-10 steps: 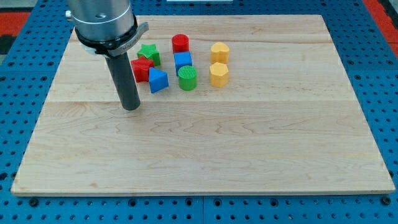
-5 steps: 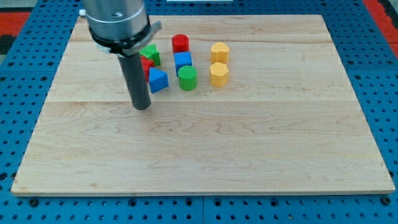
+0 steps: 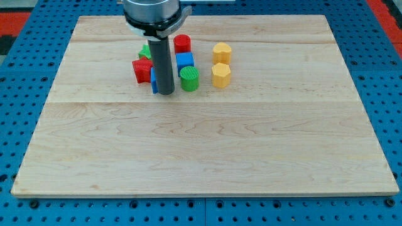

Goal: Move the green circle top left to the yellow hexagon

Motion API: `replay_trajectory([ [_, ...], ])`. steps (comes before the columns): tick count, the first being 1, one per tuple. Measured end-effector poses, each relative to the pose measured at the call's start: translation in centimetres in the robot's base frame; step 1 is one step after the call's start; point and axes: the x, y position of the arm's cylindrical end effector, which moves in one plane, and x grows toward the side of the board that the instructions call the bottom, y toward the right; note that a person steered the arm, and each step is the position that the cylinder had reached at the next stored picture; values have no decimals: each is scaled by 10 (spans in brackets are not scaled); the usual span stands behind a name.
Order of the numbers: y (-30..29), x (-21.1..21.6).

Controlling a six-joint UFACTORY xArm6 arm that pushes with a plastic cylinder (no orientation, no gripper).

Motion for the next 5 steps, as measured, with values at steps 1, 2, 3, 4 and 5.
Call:
replay_trajectory([
  [1,26,-10],
  [2,35,-27],
  [3,35,-47],
  [4,35,-75],
  [5,50,-100],
])
